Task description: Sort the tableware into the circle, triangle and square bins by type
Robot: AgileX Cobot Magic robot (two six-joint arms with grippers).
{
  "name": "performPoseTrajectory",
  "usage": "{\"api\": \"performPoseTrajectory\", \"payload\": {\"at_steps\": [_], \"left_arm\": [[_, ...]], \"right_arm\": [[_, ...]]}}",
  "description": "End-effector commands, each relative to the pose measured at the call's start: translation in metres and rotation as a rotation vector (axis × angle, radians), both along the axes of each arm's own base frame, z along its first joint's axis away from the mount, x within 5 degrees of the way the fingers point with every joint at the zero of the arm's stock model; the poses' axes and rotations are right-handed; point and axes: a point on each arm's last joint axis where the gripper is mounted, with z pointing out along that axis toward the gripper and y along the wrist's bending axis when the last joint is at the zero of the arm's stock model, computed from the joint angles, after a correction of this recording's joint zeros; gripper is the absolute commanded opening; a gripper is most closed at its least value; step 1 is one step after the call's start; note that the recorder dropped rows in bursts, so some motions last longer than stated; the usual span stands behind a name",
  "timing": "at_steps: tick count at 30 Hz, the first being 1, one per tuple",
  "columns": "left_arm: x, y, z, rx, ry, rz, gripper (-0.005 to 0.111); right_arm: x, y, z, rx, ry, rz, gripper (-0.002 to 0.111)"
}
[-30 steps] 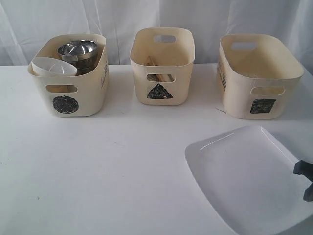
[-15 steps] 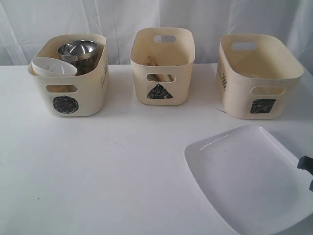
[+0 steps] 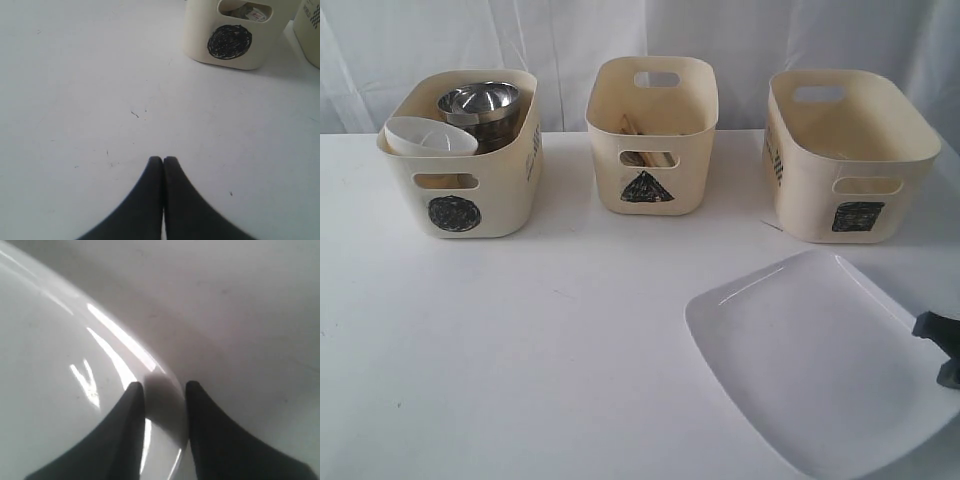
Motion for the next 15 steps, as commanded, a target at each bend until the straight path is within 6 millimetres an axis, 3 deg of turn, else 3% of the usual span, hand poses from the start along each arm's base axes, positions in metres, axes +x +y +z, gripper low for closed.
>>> {"api": "performPoseTrajectory", "payload": {"at_steps": [1, 5, 9, 15], "left_arm": [[0.0, 0.0, 0.0, -0.007, -0.005, -0.002, 0.0], [0.0, 0.0, 0.0, -0.007, -0.005, -0.002, 0.0], [0.0, 0.0, 0.0, -0.007, -0.005, -0.002, 0.0], [0.0, 0.0, 0.0, -0.009, -0.005, -0.002, 0.0]], "right_arm": [[-0.003, 0.007, -0.003, 0.04, 0.041, 0.121, 0.0], [0.003, 0.024, 0.024, 0.165, -0.047, 0.285, 0.0], [0.007, 0.031, 0.051, 0.181, -0.189, 0.362, 0.0], [0.007, 0.031, 0.051, 0.155, -0.198, 0.399, 0.0]]}}
